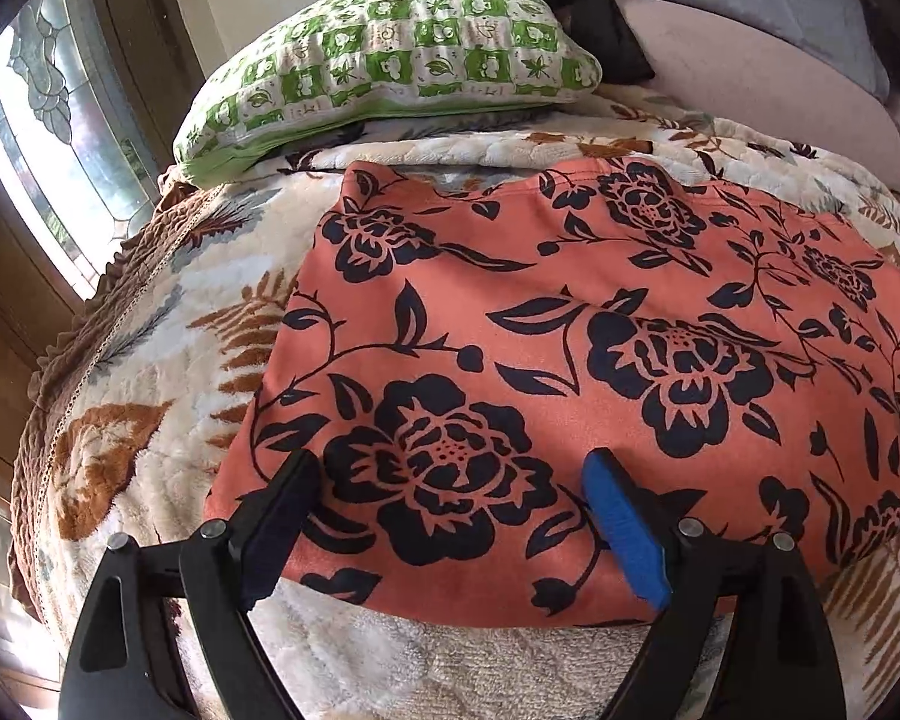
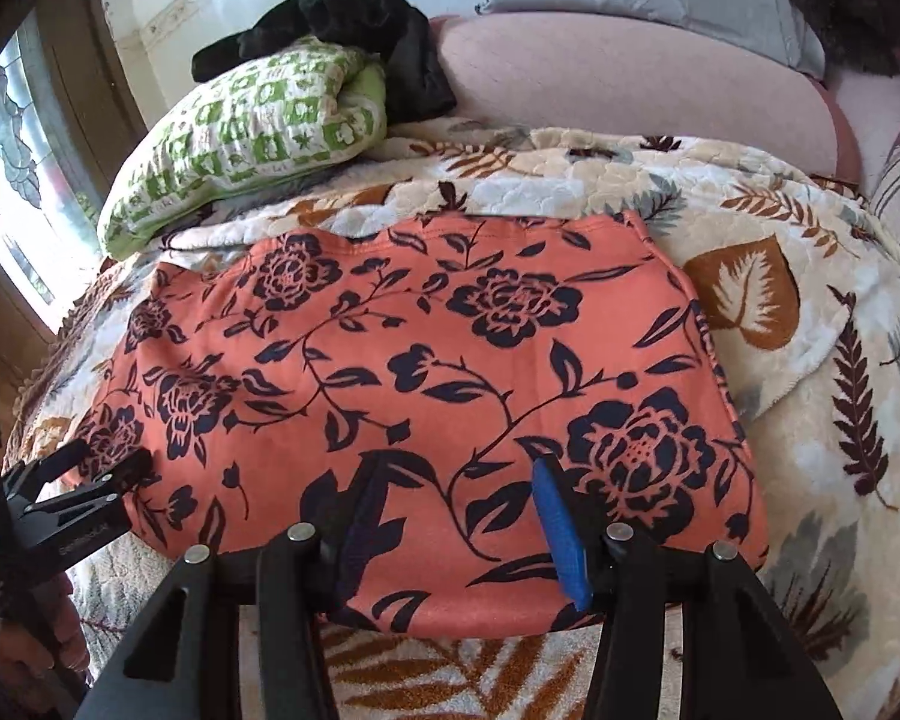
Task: Fold small clothes
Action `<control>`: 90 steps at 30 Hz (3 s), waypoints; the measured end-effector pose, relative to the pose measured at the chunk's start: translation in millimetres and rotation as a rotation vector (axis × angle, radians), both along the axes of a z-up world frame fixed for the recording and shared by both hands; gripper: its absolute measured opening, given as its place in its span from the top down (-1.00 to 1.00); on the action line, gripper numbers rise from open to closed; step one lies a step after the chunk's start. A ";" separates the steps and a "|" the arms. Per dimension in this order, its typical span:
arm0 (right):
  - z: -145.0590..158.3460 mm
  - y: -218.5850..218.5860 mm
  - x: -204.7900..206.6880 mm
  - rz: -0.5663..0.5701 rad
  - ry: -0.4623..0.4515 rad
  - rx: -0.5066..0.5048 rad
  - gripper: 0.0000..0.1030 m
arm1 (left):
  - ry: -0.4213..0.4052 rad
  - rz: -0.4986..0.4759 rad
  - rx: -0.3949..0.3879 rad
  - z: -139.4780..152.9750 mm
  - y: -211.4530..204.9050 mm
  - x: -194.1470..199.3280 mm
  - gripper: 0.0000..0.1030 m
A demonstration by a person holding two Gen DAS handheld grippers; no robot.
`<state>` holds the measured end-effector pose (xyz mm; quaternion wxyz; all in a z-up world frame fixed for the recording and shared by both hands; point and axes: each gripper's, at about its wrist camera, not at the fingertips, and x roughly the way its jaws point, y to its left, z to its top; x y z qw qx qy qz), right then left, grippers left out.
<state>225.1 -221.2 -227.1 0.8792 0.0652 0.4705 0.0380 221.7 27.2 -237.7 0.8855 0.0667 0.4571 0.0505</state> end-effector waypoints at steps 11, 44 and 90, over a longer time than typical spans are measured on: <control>-24.9 9.9 0.2 0.035 0.094 -0.044 -0.06 | -0.027 0.033 -0.083 16.3 11.0 -37.8 -0.75; 26.4 93.1 14.7 0.035 0.002 -0.116 -0.07 | -0.036 0.231 -0.302 20.1 122.0 -47.9 -0.75; 10.0 -32.6 -14.6 -0.087 -0.141 0.237 -0.15 | 0.035 0.032 -0.333 -0.3 47.8 -25.6 -0.81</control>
